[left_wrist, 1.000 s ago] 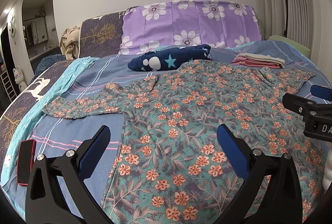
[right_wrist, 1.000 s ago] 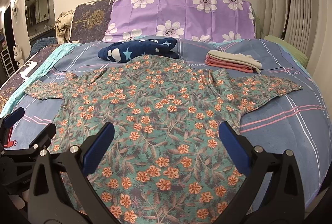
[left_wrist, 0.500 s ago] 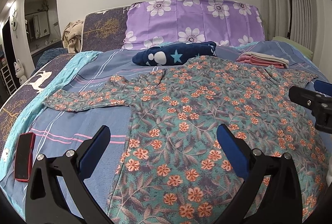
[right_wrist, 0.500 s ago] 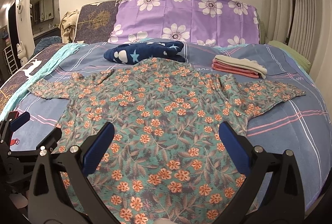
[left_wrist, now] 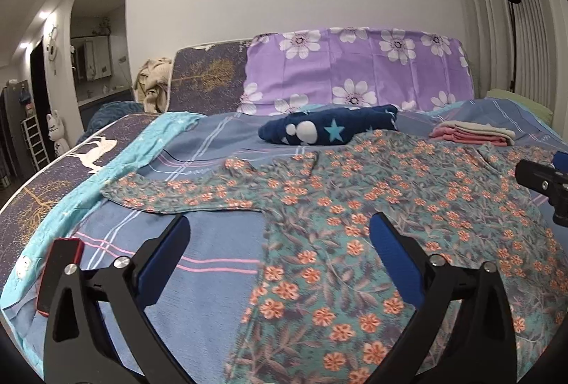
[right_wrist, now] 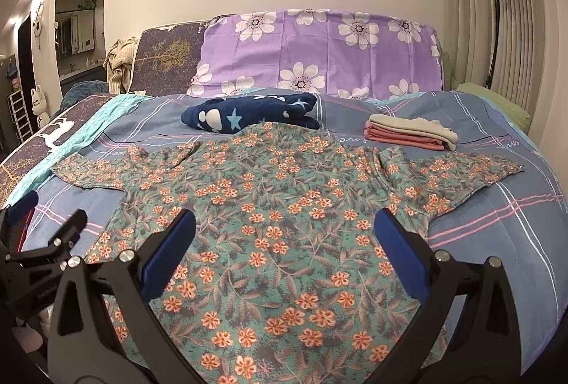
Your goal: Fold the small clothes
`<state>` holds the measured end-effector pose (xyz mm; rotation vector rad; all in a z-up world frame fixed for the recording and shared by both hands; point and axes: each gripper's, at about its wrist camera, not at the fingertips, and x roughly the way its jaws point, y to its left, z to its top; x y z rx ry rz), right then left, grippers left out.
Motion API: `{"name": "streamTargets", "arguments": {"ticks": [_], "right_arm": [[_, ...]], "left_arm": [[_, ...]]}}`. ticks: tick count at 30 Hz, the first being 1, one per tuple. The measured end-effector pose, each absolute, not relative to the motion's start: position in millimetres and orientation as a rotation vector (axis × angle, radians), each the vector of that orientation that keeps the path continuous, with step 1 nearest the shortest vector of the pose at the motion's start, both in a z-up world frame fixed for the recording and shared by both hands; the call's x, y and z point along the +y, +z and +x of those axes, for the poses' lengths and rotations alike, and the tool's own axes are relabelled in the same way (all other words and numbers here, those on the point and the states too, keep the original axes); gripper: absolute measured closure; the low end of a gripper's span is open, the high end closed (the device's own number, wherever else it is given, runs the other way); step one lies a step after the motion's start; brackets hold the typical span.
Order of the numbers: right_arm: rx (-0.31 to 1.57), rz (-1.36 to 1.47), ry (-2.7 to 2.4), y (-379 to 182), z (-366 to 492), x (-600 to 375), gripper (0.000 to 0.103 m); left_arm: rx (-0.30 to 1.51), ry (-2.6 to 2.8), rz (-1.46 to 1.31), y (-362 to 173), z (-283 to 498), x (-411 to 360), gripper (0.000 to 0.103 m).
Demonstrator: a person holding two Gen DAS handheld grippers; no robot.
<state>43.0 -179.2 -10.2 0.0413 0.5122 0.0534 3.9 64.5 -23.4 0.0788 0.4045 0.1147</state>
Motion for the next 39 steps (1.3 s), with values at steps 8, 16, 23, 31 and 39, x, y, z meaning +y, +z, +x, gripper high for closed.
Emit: {"name": "streamTargets", "arguments": {"ticks": [8, 16, 23, 31, 39], "right_arm": [[0.519, 0.046, 0.048, -11, 49, -177, 0.002], [0.527, 0.048, 0.042, -14, 54, -175, 0.004], [0.548, 0.045, 0.052, -15, 64, -175, 0.022], [0.579, 0.026, 0.073, -22, 77, -171, 0.041], [0.664, 0.014, 0.115, -34, 98, -168, 0.048]], "left_arm": [[0.457, 0.119, 0.035, -26, 14, 81, 0.023], [0.505, 0.042, -0.024, -31, 23, 91, 0.034], [0.57, -0.042, -0.109, -38, 41, 115, 0.038], [0.625, 0.004, -0.168, -45, 58, 162, 0.051], [0.691, 0.181, -0.395, -59, 98, 292, 0.053]]}}
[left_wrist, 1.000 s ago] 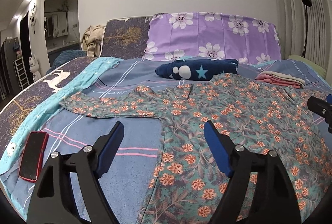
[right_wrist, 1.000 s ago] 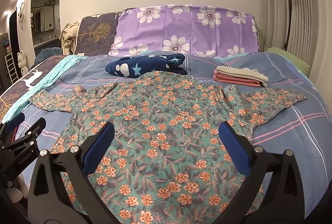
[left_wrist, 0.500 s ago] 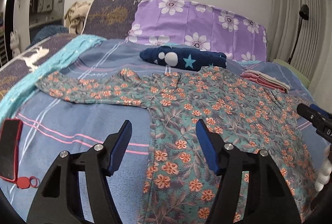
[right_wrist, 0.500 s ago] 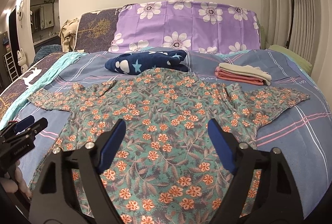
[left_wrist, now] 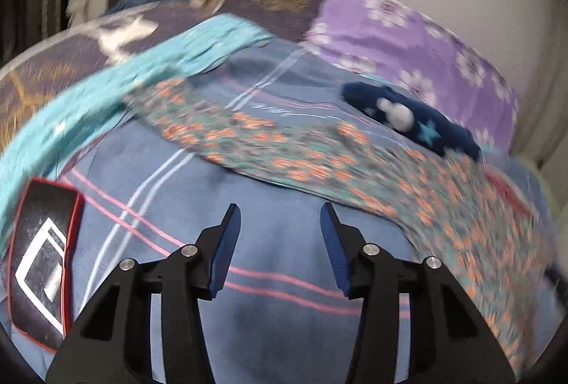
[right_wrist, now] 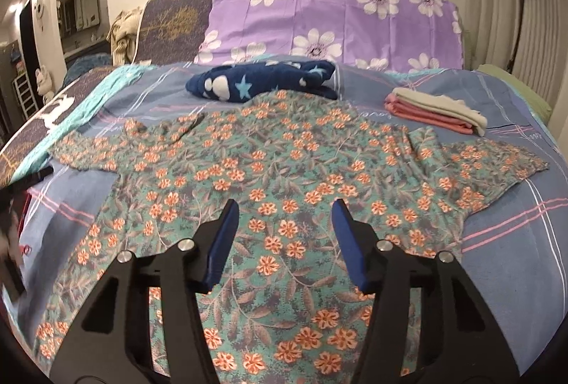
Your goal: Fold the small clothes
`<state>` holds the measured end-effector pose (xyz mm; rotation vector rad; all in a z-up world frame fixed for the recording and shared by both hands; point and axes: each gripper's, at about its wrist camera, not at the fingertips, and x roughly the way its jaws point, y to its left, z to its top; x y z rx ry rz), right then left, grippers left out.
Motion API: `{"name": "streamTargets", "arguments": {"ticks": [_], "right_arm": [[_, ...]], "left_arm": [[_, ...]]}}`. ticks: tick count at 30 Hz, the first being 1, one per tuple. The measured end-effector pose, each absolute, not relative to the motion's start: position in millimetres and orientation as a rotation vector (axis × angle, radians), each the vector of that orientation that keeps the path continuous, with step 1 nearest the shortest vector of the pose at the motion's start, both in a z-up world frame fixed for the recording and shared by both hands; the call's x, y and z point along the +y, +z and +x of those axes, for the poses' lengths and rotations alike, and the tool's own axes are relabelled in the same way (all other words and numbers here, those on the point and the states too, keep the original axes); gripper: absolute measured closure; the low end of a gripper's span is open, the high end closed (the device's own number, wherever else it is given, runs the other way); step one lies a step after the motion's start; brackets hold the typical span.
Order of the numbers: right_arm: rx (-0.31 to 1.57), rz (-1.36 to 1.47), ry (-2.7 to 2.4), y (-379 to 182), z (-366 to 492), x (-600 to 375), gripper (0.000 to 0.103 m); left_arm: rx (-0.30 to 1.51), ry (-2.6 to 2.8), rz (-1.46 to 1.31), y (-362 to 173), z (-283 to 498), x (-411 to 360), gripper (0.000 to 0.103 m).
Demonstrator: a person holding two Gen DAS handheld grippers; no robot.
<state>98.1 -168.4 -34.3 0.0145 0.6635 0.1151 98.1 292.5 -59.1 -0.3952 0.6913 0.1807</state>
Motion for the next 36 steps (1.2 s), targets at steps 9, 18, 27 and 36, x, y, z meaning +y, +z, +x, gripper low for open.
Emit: {"name": "streamTargets", "arguments": {"ticks": [9, 18, 27, 36], "right_arm": [[0.691, 0.015, 0.055, -42, 112, -177, 0.045], [0.72, 0.021, 0.011, -50, 128, -190, 0.04], [0.712, 0.024, 0.012, -50, 140, -196, 0.04], [0.713, 0.078, -0.012, -51, 134, -218, 0.039]], "left_arm": [[0.788, 0.396, -0.686, -101, 172, 426, 0.05], [0.702, 0.405, -0.768, -112, 214, 460, 0.1], [0.496, 0.102, -0.446, 9, 224, 328, 0.101], [0.495, -0.399, -0.189, 42, 224, 76, 0.1]]}}
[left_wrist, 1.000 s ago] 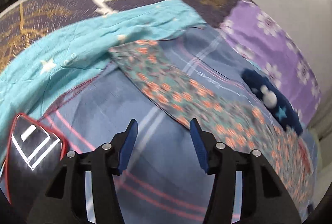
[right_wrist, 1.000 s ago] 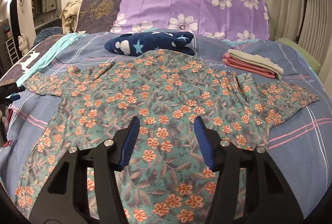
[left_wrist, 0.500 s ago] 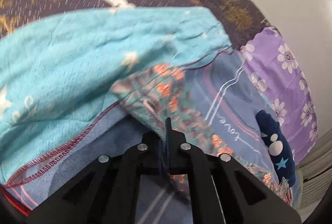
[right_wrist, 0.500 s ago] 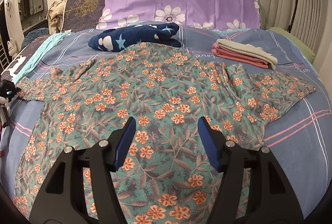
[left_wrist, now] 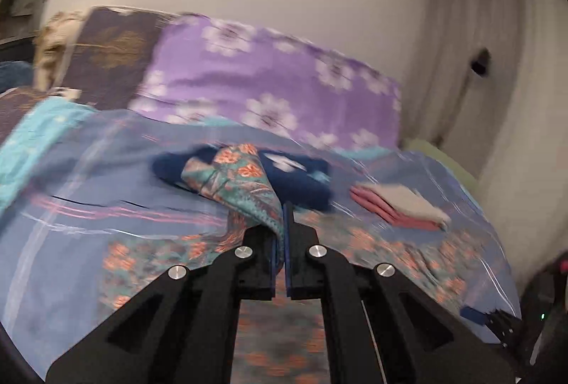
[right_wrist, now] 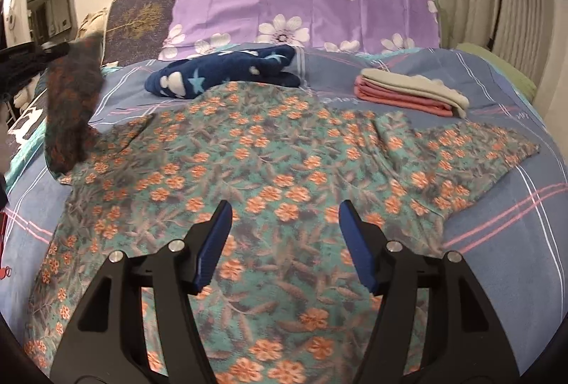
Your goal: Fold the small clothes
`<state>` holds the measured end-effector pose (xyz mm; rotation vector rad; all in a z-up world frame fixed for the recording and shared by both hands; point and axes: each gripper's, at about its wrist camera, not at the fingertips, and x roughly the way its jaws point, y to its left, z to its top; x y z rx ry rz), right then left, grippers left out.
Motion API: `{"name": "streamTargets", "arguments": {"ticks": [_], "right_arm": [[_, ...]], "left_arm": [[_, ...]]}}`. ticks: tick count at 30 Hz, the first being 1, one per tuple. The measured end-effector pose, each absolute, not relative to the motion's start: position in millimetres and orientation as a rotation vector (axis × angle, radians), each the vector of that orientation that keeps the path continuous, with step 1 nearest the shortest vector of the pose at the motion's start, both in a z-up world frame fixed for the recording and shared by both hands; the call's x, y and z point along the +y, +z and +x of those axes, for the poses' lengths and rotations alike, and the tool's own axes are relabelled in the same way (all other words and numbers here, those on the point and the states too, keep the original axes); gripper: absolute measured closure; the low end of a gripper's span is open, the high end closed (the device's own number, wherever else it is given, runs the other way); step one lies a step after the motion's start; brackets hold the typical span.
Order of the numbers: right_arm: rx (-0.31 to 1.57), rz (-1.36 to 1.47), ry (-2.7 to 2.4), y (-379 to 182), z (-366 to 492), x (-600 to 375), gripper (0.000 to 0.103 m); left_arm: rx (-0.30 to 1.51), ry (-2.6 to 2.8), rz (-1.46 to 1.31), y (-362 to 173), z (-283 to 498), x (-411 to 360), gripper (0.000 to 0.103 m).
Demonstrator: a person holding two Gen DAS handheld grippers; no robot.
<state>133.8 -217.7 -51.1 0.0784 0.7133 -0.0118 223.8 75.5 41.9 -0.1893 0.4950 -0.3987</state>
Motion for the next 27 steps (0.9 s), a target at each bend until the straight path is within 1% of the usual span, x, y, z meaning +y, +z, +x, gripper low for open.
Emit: {"name": "streamTargets", "arguments": {"ticks": [2, 3, 4, 6, 7, 11, 13, 14, 16, 22, 23, 24, 25, 26, 27], "right_arm": [[0.726, 0.101, -0.032, -53, 132, -230, 0.039], [0.732, 0.11, -0.039, -55, 131, -235, 0.039], [0.742, 0.121, -0.049, -57, 130, -242, 0.039], [0.764, 0.139, -0.06, -62, 129, -255, 0.039], [0.773, 0.145, -0.059, -63, 129, -259, 0.039], [0.831, 0.199, -0.004, -69, 136, -274, 0.039], [0.856, 0.247, 0.073, -69, 148, -277, 0.047], [0.863, 0.259, 0.103, -68, 152, -275, 0.048], [0.886, 0.28, 0.174, -69, 169, -267, 0.048], [1.01, 0.327, 0.3, -91, 236, -231, 0.048], [1.026, 0.333, 0.303, -96, 245, -226, 0.047], [1.045, 0.339, 0.31, -103, 256, -218, 0.04], [1.048, 0.338, 0.308, -106, 262, -213, 0.038], [1.024, 0.323, 0.292, -107, 267, -206, 0.039], [1.007, 0.302, 0.283, -107, 269, -201, 0.061]], "left_arm": [[0.546, -0.464, -0.134, 18, 225, 26, 0.1], [0.574, -0.491, -0.107, 7, 224, 6, 0.097], [0.607, -0.516, -0.079, -5, 224, -13, 0.086], [0.676, -0.561, -0.017, -29, 216, -44, 0.07], [0.686, -0.577, 0.001, -36, 211, -49, 0.069], [0.668, -0.557, 0.064, -39, 192, -31, 0.062], [0.644, -0.5, 0.084, -35, 178, -10, 0.052], [0.627, -0.444, 0.098, -33, 170, 6, 0.048], [0.618, -0.367, 0.127, -34, 164, 27, 0.048], [0.734, -0.112, 0.087, -62, 171, 106, 0.047], [0.747, -0.073, 0.069, -67, 174, 118, 0.047], [0.755, -0.048, 0.046, -69, 177, 129, 0.047], [0.762, -0.028, 0.022, -71, 180, 138, 0.046], [0.769, -0.015, -0.007, -72, 184, 145, 0.046], [0.774, -0.014, -0.024, -72, 188, 150, 0.046]]}}
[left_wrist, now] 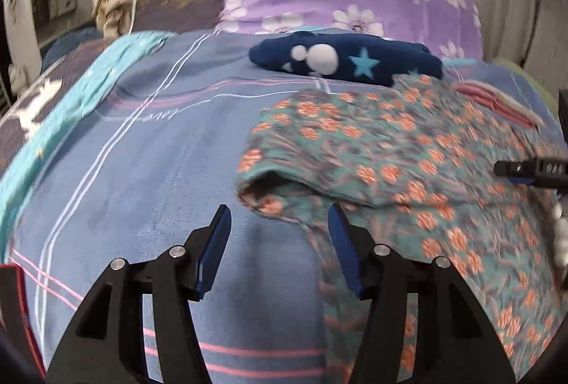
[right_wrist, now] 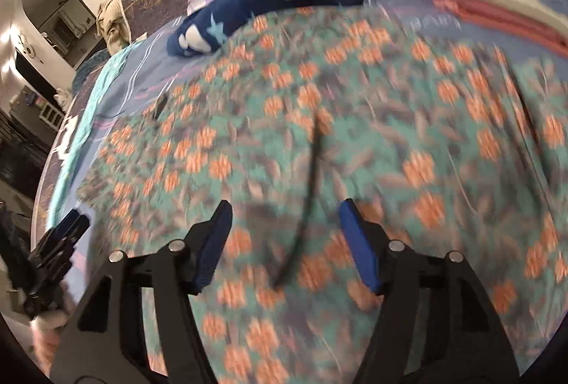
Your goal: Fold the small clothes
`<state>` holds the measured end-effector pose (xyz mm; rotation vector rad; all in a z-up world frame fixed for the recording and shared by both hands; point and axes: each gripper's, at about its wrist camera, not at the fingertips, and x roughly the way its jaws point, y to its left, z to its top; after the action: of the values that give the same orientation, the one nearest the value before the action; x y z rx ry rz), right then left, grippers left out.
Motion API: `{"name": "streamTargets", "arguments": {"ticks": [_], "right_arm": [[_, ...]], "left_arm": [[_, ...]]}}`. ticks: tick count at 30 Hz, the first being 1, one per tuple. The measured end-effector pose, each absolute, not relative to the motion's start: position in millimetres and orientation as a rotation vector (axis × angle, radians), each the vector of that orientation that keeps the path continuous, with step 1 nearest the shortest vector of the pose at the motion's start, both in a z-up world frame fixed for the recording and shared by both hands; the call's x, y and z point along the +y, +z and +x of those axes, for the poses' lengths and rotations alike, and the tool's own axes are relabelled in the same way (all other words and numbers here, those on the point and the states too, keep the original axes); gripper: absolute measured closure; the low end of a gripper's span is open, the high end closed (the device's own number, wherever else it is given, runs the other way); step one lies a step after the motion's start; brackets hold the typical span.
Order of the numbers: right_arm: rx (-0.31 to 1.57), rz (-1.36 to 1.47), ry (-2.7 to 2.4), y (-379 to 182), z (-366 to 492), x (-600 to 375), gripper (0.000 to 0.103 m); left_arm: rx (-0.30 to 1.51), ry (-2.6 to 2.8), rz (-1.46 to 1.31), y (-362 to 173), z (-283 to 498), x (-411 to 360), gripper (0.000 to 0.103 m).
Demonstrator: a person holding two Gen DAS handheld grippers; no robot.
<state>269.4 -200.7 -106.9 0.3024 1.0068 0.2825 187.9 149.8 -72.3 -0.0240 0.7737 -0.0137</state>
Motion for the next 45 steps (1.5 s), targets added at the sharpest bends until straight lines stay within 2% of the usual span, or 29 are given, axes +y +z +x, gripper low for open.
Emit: {"name": "streamTargets", "arguments": {"ticks": [1, 3, 7, 10, 11, 13, 16, 22, 23, 25, 28, 30, 33, 40, 43, 45], "right_arm": [[0.99, 0.286, 0.298, -105, 273, -192, 0.099], [0.981, 0.33, 0.354, -97, 276, -187, 0.097], [0.747, 0.271, 0.308, -38, 250, -204, 0.098], [0.683, 0.201, 0.183, -17, 240, -237, 0.096], [0.703, 0.191, 0.172, -20, 241, -246, 0.094], [0.817, 0.213, 0.154, -46, 258, -264, 0.084], [0.914, 0.24, 0.077, -77, 264, -279, 0.082], [0.879, 0.265, 0.118, -83, 245, -272, 0.081], [0.863, 0.255, 0.141, -79, 240, -269, 0.081], [0.832, 0.255, 0.25, -73, 231, -256, 0.077], [0.932, 0.214, 0.273, -91, 237, -244, 0.073], [0.987, 0.161, 0.226, -113, 239, -240, 0.077], [0.941, 0.158, 0.246, -112, 229, -240, 0.076], [0.796, 0.288, 0.161, -77, 211, -306, 0.071], [0.74, 0.434, 0.032, -67, 206, -373, 0.068], [0.705, 0.537, -0.092, -68, 199, -429, 0.068]], "left_arm": [[0.778, -0.009, -0.033, -73, 194, 151, 0.046], [0.784, 0.012, -0.028, -74, 205, 152, 0.046], [0.784, 0.014, -0.01, -76, 207, 148, 0.046], [0.794, -0.014, 0.007, -80, 202, 141, 0.046], [0.796, -0.026, 0.013, -81, 201, 138, 0.046], [0.796, -0.032, 0.043, -82, 200, 131, 0.046], [0.791, -0.02, 0.055, -83, 198, 129, 0.046], [0.824, 0.0, -0.002, -88, 202, 145, 0.046], [0.82, 0.001, -0.001, -87, 201, 146, 0.048], [0.821, 0.006, 0.026, -87, 200, 143, 0.059], [0.836, 0.027, 0.095, -90, 198, 137, 0.059], [0.839, 0.039, 0.124, -88, 193, 135, 0.059], [0.83, 0.065, 0.124, -76, 182, 136, 0.064], [0.68, -0.207, 0.025, -23, 180, 90, 0.065], [0.708, -0.293, 0.028, -33, 205, 55, 0.063], [0.793, -0.314, 0.028, -56, 226, 37, 0.06]]}}
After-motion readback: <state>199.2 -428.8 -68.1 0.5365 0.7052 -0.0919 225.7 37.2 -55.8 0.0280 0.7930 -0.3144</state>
